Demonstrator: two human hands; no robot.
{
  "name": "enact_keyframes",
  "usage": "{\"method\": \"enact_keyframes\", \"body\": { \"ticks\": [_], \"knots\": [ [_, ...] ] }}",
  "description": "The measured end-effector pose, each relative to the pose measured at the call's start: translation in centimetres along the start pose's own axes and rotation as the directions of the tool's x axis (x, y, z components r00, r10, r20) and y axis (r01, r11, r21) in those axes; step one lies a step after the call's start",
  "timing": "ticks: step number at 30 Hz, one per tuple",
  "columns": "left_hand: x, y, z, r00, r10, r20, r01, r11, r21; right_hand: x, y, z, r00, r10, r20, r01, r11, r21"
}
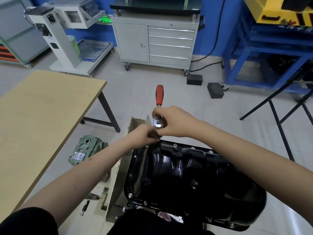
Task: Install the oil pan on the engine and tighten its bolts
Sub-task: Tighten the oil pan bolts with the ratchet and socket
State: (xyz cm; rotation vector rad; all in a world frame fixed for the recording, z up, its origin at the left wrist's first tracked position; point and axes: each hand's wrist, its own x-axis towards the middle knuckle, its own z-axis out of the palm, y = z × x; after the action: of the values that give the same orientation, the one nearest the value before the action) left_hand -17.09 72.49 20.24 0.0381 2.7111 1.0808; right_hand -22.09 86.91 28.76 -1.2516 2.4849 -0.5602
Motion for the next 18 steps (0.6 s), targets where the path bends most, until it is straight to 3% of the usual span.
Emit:
{"method": "enact_keyframes", "body": {
  "ticks": [7, 14, 18],
  "knots": [
    [-0.4, -0.2, 0.5, 0.997, -0.033, -0.072, 0.029, 0.999, -0.045, -0.2, -0.7, 0.2, 0.996, -0.021, -0.082, -0.017, 0.898, -0.440],
    [-0.8, 0.9, 0.2, 0.995, 0.037, -0.088, -0.030, 0.996, 0.080, -0.4, -1.3, -0.6, 0.998, 0.017, -0.067, -0.045, 0.903, -0.428],
    [-0.8, 1.6, 0.1, 0.994, 0.101, -0.048, -0.092, 0.982, 0.167, -0.5, -1.4, -1.4, 0.994, -0.060, 0.093, 0.084, 0.954, -0.286]
  ]
}}
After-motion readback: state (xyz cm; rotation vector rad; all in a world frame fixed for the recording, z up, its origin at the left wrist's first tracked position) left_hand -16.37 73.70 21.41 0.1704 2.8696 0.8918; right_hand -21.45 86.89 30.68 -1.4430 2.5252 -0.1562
